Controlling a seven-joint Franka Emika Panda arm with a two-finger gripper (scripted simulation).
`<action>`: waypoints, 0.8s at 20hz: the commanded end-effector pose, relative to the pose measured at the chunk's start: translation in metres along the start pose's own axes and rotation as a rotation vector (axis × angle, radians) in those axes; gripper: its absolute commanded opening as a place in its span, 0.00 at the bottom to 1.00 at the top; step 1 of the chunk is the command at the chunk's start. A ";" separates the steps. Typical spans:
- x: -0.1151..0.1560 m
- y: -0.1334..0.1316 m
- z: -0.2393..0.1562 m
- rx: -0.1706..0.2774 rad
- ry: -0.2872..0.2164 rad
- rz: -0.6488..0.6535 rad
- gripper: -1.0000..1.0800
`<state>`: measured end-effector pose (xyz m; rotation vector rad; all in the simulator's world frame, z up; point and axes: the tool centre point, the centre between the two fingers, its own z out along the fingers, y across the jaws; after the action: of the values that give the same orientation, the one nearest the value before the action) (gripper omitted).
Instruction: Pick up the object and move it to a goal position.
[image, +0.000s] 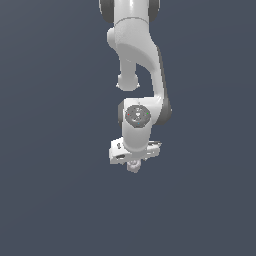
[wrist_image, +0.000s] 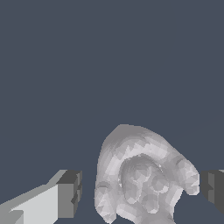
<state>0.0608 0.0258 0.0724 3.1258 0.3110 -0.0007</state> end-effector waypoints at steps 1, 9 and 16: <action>0.000 0.000 0.011 0.000 0.000 0.000 0.96; 0.001 0.000 0.017 0.000 0.001 -0.001 0.00; 0.001 0.000 0.017 0.000 0.001 -0.001 0.00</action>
<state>0.0620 0.0260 0.0551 3.1260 0.3122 -0.0004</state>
